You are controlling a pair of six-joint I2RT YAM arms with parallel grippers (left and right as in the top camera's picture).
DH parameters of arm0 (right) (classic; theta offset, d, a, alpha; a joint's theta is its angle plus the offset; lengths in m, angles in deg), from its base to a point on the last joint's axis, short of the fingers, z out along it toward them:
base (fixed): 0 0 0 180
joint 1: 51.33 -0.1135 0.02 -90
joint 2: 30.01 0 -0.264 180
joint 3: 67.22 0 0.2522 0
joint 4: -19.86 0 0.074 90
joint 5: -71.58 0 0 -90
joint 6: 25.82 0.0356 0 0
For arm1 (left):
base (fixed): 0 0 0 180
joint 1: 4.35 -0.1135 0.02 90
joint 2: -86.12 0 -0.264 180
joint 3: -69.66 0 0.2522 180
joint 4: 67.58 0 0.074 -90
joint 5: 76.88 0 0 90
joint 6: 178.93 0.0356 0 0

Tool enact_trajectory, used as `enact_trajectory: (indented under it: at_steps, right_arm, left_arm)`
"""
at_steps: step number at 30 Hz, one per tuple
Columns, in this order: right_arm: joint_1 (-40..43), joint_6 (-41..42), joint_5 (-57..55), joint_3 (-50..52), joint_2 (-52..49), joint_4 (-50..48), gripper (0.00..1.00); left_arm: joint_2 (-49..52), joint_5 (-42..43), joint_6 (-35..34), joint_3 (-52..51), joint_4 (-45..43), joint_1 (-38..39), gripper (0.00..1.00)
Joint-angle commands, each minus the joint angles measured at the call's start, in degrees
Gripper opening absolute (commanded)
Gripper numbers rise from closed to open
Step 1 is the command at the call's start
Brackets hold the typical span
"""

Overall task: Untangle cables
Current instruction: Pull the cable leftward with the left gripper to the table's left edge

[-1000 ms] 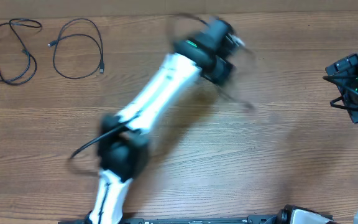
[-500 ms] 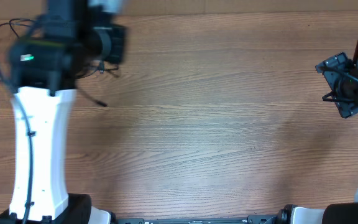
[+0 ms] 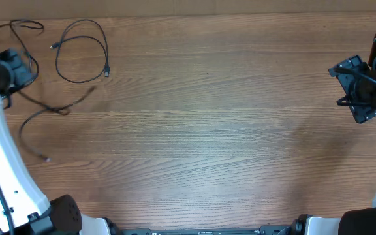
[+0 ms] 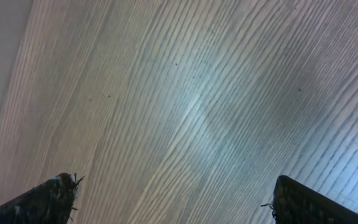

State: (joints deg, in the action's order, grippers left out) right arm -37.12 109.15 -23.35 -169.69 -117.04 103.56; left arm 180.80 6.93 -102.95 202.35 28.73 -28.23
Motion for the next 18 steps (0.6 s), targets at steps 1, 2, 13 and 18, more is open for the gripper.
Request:
enact_trajectory:
  at_steps: [1, 2, 13, 18]
  right_arm:
    - [0.2, 0.0, -0.1, -0.9, -0.1, -0.4, 1.0]
    - [0.2, 0.0, -0.1, -0.9, -0.1, -0.4, 1.0]
    - [0.2, 0.0, -0.1, -0.9, -0.1, -0.7, 1.0]
    - [0.2, 0.0, -0.1, -0.9, -0.1, -1.4, 1.0]
  left_arm:
    - [-0.2, 3.3, -1.4, -5.2, -1.4, -2.1, 0.04]
    - [-0.2, 3.7, -1.4, -6.8, -1.9, -2.2, 0.05]
    - [-0.2, 6.8, 9.5, -32.6, -24.9, -2.4, 0.04]
    - [-0.2, 8.2, 17.5, -40.2, -34.8, -2.5, 0.04]
